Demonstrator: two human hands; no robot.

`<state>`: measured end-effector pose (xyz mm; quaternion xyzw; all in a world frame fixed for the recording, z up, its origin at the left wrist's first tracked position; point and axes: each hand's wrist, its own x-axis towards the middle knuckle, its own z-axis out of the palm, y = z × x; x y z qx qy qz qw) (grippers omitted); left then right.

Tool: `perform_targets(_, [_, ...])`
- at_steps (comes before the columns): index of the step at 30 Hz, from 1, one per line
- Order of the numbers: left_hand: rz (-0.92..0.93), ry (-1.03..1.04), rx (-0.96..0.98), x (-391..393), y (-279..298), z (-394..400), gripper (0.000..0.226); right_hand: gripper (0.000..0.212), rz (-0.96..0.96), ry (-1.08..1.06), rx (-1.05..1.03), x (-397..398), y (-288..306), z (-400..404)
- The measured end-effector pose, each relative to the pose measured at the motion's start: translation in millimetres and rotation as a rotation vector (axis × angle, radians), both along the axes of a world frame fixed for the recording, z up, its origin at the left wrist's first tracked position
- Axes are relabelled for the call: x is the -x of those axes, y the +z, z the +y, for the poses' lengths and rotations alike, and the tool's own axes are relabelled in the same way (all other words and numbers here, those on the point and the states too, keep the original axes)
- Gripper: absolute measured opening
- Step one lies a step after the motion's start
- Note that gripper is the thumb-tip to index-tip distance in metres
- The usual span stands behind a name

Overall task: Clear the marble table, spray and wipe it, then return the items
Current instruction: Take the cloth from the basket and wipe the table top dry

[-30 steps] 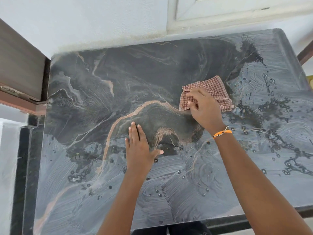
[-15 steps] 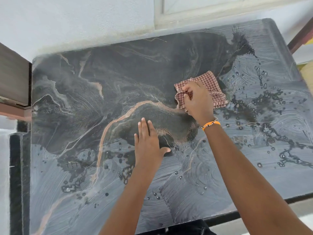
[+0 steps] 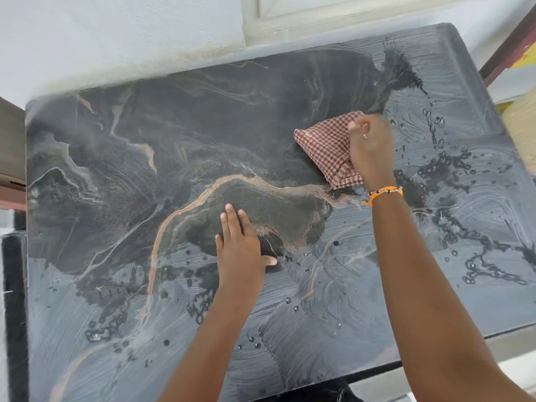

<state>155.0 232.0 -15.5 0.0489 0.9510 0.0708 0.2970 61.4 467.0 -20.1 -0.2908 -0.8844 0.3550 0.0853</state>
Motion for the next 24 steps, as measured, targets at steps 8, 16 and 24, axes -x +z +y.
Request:
perform_targets(8, [-0.013, 0.013, -0.002, 0.6, 1.1, 0.6, 0.105, 0.037, -0.047, 0.261, -0.361, -18.7, -6.0, -38.7])
perform_targets(16, [-0.019, 0.034, -0.025, -0.2, 0.5, 1.9, 0.106, 0.015, 0.046, 0.367, -0.414, -6.3, 42.8, -47.0])
perform_targets(24, [-0.009, 0.046, -0.049, -1.4, 3.5, 0.3, 0.104, 0.008, 0.122, 0.438, 0.401, 9.5, 85.7, -85.9])
